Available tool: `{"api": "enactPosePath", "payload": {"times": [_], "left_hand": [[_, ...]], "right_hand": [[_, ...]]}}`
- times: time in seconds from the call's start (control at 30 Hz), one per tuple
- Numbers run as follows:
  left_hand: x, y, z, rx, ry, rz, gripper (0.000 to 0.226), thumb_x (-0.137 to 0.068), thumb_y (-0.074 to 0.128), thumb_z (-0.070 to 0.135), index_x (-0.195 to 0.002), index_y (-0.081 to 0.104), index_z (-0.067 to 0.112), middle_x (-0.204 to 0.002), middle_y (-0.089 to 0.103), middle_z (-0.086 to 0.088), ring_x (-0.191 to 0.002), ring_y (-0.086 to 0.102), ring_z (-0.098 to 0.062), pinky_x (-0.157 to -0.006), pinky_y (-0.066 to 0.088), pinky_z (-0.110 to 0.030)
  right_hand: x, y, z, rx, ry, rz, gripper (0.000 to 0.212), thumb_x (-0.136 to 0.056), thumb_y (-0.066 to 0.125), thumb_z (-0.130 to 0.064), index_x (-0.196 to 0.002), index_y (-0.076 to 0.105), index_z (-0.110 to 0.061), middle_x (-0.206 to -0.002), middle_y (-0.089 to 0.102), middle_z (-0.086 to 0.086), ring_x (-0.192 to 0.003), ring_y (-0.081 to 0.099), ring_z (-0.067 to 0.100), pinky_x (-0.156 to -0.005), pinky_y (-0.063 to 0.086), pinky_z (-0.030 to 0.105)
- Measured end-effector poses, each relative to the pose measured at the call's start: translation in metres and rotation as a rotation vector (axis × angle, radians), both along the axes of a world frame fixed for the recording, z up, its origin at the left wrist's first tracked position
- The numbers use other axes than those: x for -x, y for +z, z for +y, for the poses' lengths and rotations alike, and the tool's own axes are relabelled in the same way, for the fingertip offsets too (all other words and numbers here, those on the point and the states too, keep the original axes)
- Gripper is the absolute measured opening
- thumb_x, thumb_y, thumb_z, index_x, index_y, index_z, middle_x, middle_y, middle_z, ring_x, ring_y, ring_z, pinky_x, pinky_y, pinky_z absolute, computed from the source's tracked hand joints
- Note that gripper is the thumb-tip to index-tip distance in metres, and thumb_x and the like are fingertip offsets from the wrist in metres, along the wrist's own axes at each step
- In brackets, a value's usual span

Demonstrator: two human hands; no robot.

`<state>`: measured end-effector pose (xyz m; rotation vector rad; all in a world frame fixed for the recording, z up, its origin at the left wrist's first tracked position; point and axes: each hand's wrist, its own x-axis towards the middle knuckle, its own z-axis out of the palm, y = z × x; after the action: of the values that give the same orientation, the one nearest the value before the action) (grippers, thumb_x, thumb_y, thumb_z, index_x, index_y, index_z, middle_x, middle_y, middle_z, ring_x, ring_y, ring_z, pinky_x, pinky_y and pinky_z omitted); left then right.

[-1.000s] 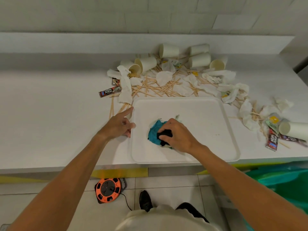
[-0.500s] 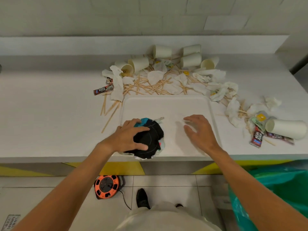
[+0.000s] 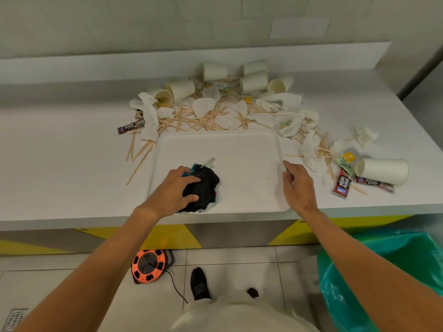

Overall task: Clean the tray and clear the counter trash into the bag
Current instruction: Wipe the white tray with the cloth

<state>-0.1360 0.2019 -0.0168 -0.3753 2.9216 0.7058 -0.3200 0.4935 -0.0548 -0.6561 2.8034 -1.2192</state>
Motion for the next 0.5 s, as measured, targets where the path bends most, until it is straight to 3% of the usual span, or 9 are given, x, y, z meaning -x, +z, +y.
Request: {"api": "enactPosePath", "payload": {"times": [0.13,0.23,0.37,0.5], "left_hand": [[0.019,-0.002,0.038,0.046,0.003,0.102,0.038,-0.091,0.067,0.022,-0.128,0.063,0.017,-0.131,0.046,-0.007,-0.126,0.036,-0.025,-0.103,0.039,-0.038],[0.037,-0.001,0.072,0.123,-0.021,0.163,0.031,-0.090,0.066,0.024,-0.121,0.067,0.019,-0.124,0.049,-0.004,-0.127,0.034,-0.022,-0.099,0.028,-0.037],[0.055,-0.003,0.110,0.192,-0.167,0.161,0.027,-0.095,0.057,0.026,-0.119,0.066,0.015,-0.124,0.050,0.000,-0.119,0.041,-0.022,-0.093,0.027,-0.035],[0.057,0.001,0.100,0.225,-0.189,0.121,0.040,-0.098,0.053,0.025,-0.138,0.051,0.024,-0.124,0.053,-0.003,-0.111,0.050,-0.026,-0.083,0.038,-0.037]], "right_hand": [[0.004,0.000,0.002,0.062,0.001,-0.039,0.036,-0.098,0.051,-0.006,-0.133,0.057,-0.004,-0.112,0.061,0.011,-0.088,0.054,0.014,-0.080,0.036,0.012],[0.008,0.001,0.005,0.093,0.004,-0.072,0.035,-0.097,0.054,-0.006,-0.132,0.059,-0.005,-0.114,0.062,0.011,-0.087,0.055,0.014,-0.078,0.036,0.010],[0.015,0.005,0.008,0.096,0.011,-0.135,0.036,-0.097,0.056,-0.011,-0.133,0.059,-0.010,-0.124,0.061,0.008,-0.097,0.055,0.011,-0.089,0.041,0.018],[0.021,0.004,0.012,0.149,-0.001,-0.212,0.038,-0.094,0.060,-0.014,-0.131,0.060,-0.011,-0.126,0.062,0.006,-0.108,0.059,0.018,-0.099,0.046,0.030]]}}
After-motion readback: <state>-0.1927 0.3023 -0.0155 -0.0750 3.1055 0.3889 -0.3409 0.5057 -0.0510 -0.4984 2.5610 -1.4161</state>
